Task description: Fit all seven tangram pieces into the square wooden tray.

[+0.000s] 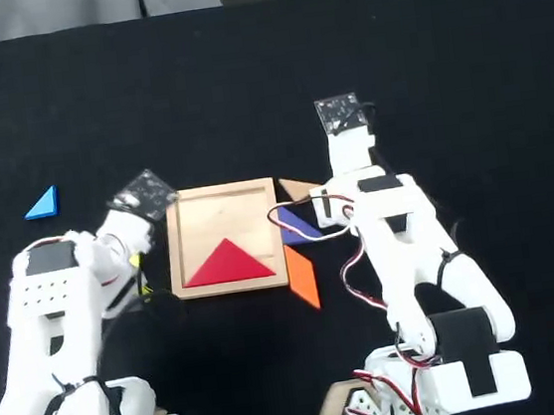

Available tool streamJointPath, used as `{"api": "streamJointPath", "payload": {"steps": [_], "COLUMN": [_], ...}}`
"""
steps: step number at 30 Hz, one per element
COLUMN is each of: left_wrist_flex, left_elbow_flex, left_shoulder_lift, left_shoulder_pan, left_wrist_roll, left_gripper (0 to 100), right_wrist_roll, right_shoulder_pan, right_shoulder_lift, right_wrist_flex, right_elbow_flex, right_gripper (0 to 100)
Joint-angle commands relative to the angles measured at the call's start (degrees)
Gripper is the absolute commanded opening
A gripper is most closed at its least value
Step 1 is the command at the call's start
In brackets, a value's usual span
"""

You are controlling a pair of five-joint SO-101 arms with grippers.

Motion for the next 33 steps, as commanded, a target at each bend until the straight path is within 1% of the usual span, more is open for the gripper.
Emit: {"api": "streamJointPath", "payload": {"steps": [1, 5, 9, 13, 16, 23, 30, 33], "left_wrist_flex": [-2.46, -3.52, -4.4, -4.04, -4.4, -4.66, -9.32, -9.41], "left_elbow_flex": [-0.13, -1.45, -6.2, -11.12, -13.05, -15.25, -15.25, -15.08], "left_shoulder_lift": [-1.23, 2.46, 11.52, 21.45, 25.67, 27.34, 26.73, 26.99], "left_shoulder_pan": [-2.42, -2.15, -2.24, -2.15, -2.51, -2.51, -3.65, -3.91], "left_wrist_roll": [0.97, 0.7, 0.44, -1.49, -3.96, -4.66, -4.57, -4.66], "left_gripper": [27, 27, 27, 27, 27, 27, 27, 29], "right_wrist_roll": [0.62, 0.62, 0.62, 0.62, 0.62, 0.62, 0.62, 0.62], "right_shoulder_pan": [0.53, 0.53, 0.53, 0.53, 0.53, 0.53, 0.44, 0.44], "right_shoulder_lift": [-2.77, -2.77, -2.77, -2.77, -2.77, -2.77, -2.77, -2.77], "right_wrist_flex": [-0.97, -0.97, -0.97, -0.97, -0.97, -0.97, -0.97, -0.97], "right_elbow_flex": [-0.4, -0.4, -0.31, -0.31, -0.31, -0.4, -0.4, -0.4], "right_gripper": [1.1, 1.1, 1.1, 1.1, 1.1, 1.1, 1.1, 1.1]}}
